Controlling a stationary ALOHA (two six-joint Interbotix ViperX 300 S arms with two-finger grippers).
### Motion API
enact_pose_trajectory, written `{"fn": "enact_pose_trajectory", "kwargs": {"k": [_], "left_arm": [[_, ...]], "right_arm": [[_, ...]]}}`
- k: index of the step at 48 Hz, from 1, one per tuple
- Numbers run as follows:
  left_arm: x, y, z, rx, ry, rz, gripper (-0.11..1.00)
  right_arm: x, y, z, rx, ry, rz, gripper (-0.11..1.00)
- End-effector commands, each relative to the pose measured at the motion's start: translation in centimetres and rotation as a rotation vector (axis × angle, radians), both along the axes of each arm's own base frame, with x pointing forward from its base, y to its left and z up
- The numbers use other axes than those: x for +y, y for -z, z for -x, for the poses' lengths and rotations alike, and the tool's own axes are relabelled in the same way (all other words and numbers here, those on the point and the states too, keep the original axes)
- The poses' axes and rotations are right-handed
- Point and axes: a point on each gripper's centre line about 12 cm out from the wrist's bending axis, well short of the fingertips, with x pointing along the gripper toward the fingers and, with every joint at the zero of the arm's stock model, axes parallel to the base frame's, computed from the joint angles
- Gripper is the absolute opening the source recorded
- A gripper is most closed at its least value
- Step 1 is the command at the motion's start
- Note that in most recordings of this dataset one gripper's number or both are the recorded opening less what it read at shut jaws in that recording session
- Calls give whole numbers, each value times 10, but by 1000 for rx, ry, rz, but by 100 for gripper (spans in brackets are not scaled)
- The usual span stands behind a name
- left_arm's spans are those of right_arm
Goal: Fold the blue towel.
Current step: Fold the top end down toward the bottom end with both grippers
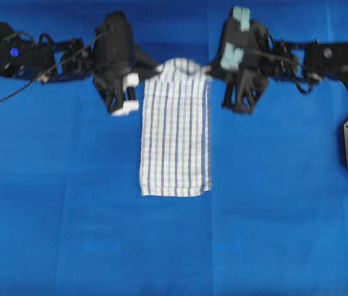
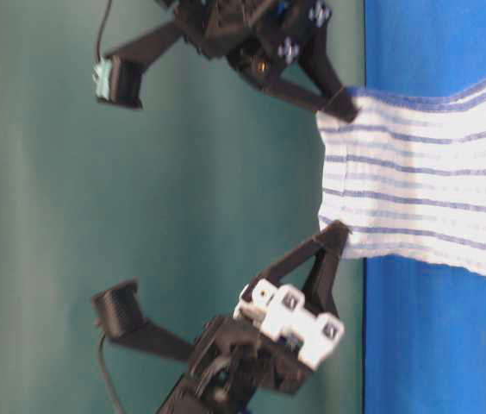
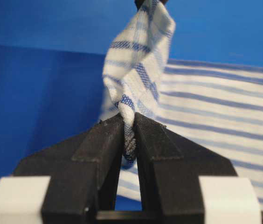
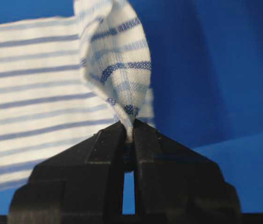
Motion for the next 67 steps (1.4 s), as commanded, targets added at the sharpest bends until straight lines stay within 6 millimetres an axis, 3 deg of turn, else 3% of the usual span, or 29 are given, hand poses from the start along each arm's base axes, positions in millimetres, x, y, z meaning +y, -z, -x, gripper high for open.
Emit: {"fn": "enact_pose_trajectory", "kwargs": {"k": [1, 12, 25, 44, 61, 64, 67], "left_arm": [[-22, -18, 2, -45, 48, 0, 7], [-77, -11, 5, -35, 154, 65, 7], [-125, -4, 7, -18, 236, 138, 7], [-144, 22, 2, 14, 280, 139, 7], [-145, 29, 3, 27, 281, 137, 7], [-145, 30, 4, 30, 282, 136, 9], [-145, 30, 5, 31, 281, 137, 12]], "right_arm": [[15, -11, 0, -39, -24, -18, 4], [56, -8, -1, -43, -94, -86, 4], [89, -4, -5, -35, -149, -141, 4], [109, 28, -15, 22, -181, -167, 4], [111, 29, -15, 25, -185, -167, 5], [113, 29, -15, 24, -190, -167, 9], [114, 29, -15, 24, -192, -171, 21]]}}
